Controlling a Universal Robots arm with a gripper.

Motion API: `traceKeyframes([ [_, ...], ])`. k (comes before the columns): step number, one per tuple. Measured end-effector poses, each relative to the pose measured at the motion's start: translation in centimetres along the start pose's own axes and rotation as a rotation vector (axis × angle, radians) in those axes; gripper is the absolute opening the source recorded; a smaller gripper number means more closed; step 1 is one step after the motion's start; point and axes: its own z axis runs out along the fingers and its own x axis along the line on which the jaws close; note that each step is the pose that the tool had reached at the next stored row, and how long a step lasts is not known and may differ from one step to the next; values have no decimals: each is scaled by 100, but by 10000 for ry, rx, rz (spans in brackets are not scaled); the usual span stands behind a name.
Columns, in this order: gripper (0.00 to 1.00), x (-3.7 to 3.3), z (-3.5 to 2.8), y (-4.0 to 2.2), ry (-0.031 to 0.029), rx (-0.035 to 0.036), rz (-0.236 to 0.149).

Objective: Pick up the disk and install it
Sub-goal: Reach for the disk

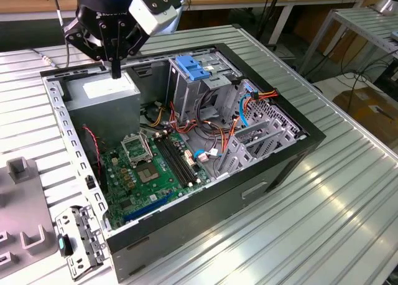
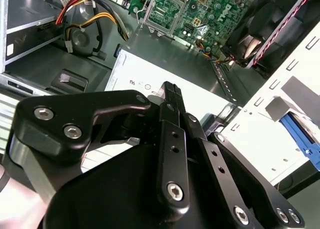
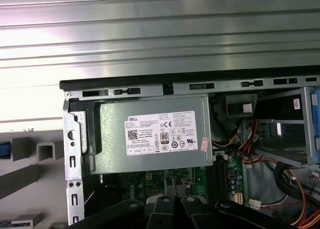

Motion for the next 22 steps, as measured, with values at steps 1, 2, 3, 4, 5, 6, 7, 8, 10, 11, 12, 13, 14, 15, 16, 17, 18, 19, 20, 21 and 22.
traceKeyframes([
  [1, 11, 4, 0, 0, 1, 1, -1],
  [2, 11, 7, 0, -1, 2, 0, 0],
  [3, 11, 11, 0, -1, 3, 1, 0],
  [4, 11, 14, 0, -1, 4, 1, 0],
  [5, 11, 16, 0, -1, 5, 1, -1],
  [6, 11, 18, 0, -1, 6, 1, -1],
  [7, 11, 24, 0, -2, 7, 1, 0],
  [8, 11, 29, -1, -2, 10, 2, 0],
  [10, 11, 38, 0, -3, 11, 1, 0],
  [11, 11, 43, -1, -3, 12, 2, 0],
  [12, 11, 47, -1, -4, 13, 1, 0],
  [13, 11, 50, -1, -4, 14, 1, 0],
  [14, 11, 55, -1, -4, 15, 1, 0],
  [15, 11, 58, -1, -5, 16, 2, 0],
  [16, 11, 62, -1, -5, 17, 1, 0],
  [17, 11, 67, -1, -5, 18, 2, 0],
  [18, 11, 70, -1, -5, 20, 2, 0],
  [19, 11, 73, -1, -6, 21, 2, 0],
  [20, 11, 77, -1, -6, 22, 2, 0],
  [21, 11, 83, -1, -6, 25, 2, 1],
  [22, 11, 85, -1, -7, 25, 2, 1],
])
